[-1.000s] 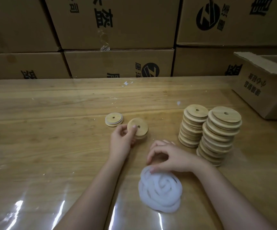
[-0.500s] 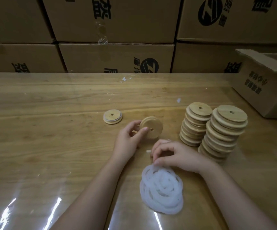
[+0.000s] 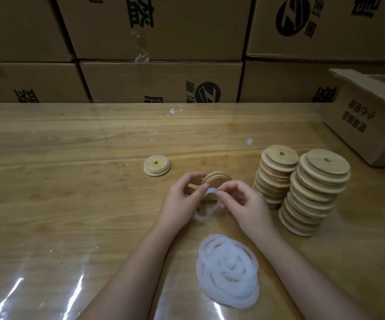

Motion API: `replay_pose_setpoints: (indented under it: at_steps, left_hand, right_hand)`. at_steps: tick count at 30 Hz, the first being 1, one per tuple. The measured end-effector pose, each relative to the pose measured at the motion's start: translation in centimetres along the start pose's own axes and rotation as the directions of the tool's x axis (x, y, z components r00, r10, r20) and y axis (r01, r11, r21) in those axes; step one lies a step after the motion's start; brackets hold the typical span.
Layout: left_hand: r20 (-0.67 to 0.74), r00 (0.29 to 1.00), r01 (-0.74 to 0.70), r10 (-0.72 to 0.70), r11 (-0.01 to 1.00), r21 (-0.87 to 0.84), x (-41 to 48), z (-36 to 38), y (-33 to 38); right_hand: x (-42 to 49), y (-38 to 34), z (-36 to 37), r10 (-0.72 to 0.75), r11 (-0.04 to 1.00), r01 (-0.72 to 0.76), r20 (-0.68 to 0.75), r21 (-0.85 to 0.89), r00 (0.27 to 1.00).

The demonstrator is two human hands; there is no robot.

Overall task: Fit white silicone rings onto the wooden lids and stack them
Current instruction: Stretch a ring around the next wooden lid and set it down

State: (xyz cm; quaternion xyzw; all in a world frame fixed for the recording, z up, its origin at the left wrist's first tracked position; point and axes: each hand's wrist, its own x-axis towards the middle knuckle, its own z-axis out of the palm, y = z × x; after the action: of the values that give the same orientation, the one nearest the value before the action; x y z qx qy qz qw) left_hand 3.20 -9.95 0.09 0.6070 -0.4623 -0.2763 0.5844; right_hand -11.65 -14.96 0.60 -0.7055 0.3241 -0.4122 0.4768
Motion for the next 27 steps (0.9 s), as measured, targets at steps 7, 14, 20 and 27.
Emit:
replay_pose_setpoints:
  at_steps: [7, 14, 20, 27]
  left_hand:
    - [0.02, 0.998, -0.061, 0.061, 0.998, -0.002, -0.3, 0.0, 0.3]
    - [0.011, 0.987, -0.161, 0.161, 0.977, 0.14, -0.3, 0.1, -0.1]
    - [0.025, 0.966, -0.257, 0.258, 0.937, 0.236, -0.4, 0.1, 0.2]
    - [0.038, 0.947, -0.312, 0.319, 0.886, 0.345, -0.5, 0.3, -0.1]
  right_hand:
    - [0.4, 0.2, -0.2, -0.214, 0.959, 0.18, -0.146, -0.217, 0.966]
    - [0.4, 0.9, -0.3, -0.25, 0.937, 0.204, -0.136, -0.284, 0.959]
    - [0.7, 1.3, -0.2, -0.224, 0.962, 0.198, -0.131, -0.187, 0.966]
    - [0.8, 1.5, -0.4, -0.248, 0.958, 0.212, -0.183, -0.195, 0.951]
